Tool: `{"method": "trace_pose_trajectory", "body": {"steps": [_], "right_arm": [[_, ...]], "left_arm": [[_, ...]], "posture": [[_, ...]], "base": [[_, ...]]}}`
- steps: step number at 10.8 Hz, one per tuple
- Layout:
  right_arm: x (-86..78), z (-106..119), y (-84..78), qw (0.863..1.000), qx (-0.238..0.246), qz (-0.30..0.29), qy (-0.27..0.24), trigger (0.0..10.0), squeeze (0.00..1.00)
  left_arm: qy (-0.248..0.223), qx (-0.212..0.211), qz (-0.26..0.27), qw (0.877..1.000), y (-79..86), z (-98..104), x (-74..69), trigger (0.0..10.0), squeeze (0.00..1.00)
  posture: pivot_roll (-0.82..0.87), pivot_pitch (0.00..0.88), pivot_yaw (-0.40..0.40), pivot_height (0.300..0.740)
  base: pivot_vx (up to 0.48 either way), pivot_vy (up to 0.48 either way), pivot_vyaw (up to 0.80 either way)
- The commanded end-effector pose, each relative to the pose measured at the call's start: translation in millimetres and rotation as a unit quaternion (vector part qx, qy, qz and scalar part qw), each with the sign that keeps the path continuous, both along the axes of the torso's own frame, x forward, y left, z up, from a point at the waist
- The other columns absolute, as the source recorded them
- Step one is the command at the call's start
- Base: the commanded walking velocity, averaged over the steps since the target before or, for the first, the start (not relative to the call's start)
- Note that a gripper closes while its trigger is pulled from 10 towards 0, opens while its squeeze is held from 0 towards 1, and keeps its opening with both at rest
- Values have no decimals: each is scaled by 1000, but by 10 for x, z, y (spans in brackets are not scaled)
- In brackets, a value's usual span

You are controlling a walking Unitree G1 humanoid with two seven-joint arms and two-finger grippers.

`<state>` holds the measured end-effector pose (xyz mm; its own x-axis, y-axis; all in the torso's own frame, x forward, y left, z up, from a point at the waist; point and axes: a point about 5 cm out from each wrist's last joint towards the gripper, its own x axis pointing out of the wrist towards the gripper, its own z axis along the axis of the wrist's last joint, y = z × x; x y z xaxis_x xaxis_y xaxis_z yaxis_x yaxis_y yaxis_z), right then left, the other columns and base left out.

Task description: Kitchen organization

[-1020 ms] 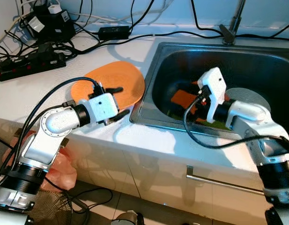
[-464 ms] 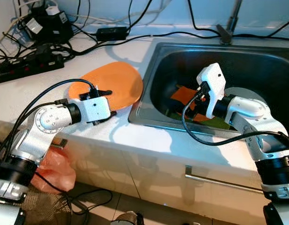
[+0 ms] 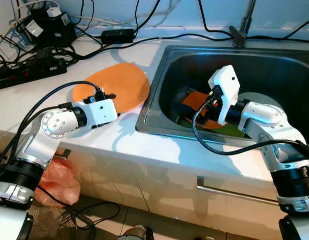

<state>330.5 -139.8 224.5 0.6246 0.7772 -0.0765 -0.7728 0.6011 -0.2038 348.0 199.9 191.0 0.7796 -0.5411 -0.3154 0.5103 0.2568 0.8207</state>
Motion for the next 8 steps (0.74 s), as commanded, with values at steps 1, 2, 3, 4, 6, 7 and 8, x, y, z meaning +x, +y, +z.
{"method": "trace_pose_trajectory", "body": {"steps": [1, 2, 3, 4, 6, 7, 8], "right_arm": [[-15, 120, 58, 1000, 5, 9, -26, 10000, 0], [-14, 121, 60, 1000, 6, 8, -27, 10000, 0], [-14, 116, 63, 1000, 7, 8, -26, 10000, 0], [-14, 112, 65, 1000, 7, 8, -25, 10000, 0], [-15, 101, 69, 1000, 6, 13, -21, 10000, 0], [-25, 90, 75, 1000, 5, 17, -17, 10000, 0], [-30, 81, 76, 1000, 6, 18, -16, 10000, 0]], "left_arm": [[21, 13, 9, 1000, 39, -101, 2, 0, 0], [23, 12, 8, 1000, 35, -113, 7, 0, 0], [26, 6, 7, 1000, 28, -122, 7, 0, 0], [25, 7, 6, 1000, 27, -125, 9, 0, 0], [24, 5, 4, 1000, 16, -146, 8, 0, 0], [24, 5, 3, 1000, 12, -158, 3, 0, 0], [22, 6, 3, 1000, 13, -159, 4, 0, 0]], "posture": [[149, 125, 143, 740], [149, 125, 143, 740], [150, 125, 144, 740], [150, 125, 144, 740], [148, 126, 140, 740], [149, 126, 140, 740], [150, 125, 142, 740]], "base": [[0, 0, 0], [0, 0, 0], [0, 0, 0], [0, 0, 0], [0, 0, 0], [0, 0, 0], [0, 0, 0]]}}
